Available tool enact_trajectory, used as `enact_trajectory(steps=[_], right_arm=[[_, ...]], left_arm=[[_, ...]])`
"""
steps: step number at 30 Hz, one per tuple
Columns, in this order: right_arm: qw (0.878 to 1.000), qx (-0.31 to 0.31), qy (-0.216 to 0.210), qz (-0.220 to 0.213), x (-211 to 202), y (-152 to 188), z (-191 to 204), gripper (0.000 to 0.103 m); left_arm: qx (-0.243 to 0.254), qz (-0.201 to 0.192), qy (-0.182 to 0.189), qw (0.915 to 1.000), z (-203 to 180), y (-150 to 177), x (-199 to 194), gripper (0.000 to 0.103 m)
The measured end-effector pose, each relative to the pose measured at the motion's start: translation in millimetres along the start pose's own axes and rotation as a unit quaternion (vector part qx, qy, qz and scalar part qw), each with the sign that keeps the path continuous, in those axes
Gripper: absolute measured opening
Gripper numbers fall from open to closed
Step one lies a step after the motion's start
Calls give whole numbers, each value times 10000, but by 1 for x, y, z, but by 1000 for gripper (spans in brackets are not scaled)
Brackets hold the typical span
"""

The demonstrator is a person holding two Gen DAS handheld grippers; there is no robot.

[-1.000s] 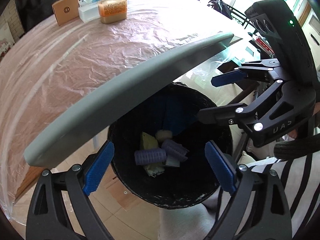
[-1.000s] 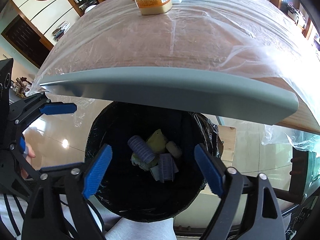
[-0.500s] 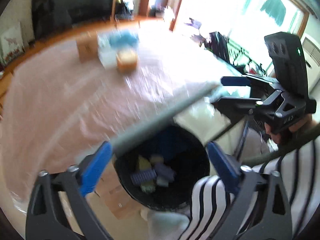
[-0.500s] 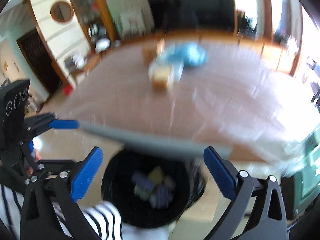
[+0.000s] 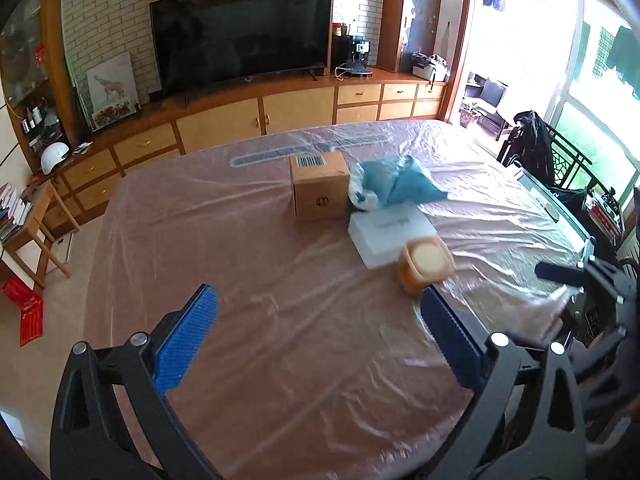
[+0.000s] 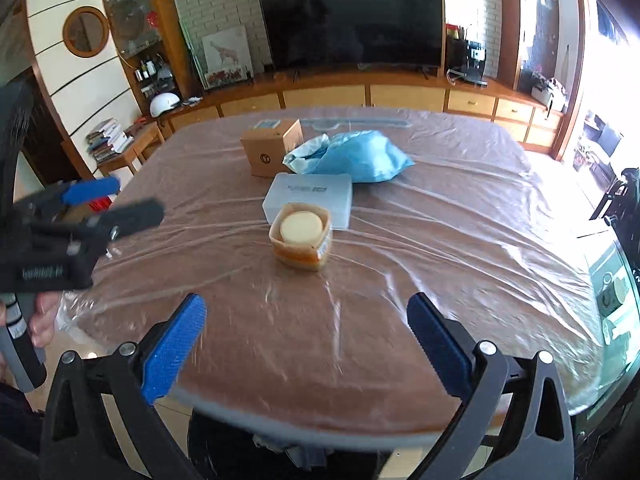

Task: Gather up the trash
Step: 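Move both grippers back to the table toward the cardboard box and orange cup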

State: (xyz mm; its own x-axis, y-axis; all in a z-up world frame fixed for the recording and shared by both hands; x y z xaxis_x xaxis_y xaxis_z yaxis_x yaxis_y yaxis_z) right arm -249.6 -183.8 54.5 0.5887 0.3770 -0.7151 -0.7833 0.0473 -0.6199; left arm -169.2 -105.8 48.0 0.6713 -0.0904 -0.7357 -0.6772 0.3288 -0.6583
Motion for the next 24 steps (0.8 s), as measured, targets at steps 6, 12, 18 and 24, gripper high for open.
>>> enact_trajectory(steps=[6, 12, 18, 24], right_arm=[[9986, 500, -158, 40, 33, -17, -9, 98], [9977, 641, 3, 219, 58, -20, -16, 81], [9975, 625, -15, 334, 75, -21, -10, 76], [9973, 650, 99, 337, 84, -19, -4, 75]], left_arm=[[13, 176, -109, 9998, 2, -36, 43, 101], [61, 199, -78, 9998, -7, -63, 69, 101], [226, 246, -65, 9994, -23, -75, 91, 89], [3, 454, 114, 9989, -21, -77, 113, 73]])
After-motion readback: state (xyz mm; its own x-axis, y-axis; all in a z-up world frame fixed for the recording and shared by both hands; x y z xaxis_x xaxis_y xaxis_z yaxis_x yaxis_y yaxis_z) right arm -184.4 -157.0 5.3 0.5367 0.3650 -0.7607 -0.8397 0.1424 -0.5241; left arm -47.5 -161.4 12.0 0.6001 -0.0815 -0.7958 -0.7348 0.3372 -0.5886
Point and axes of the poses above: each gripper's, at about its wrist camera, not at the fingertips, and x roughly the way its jaws point, z to its left, y to its underside, the point moved 4 cm from there along x, roughly the way its jaws point, and after that the axes turned 15 degrees about -y, right-handed, at the moved point
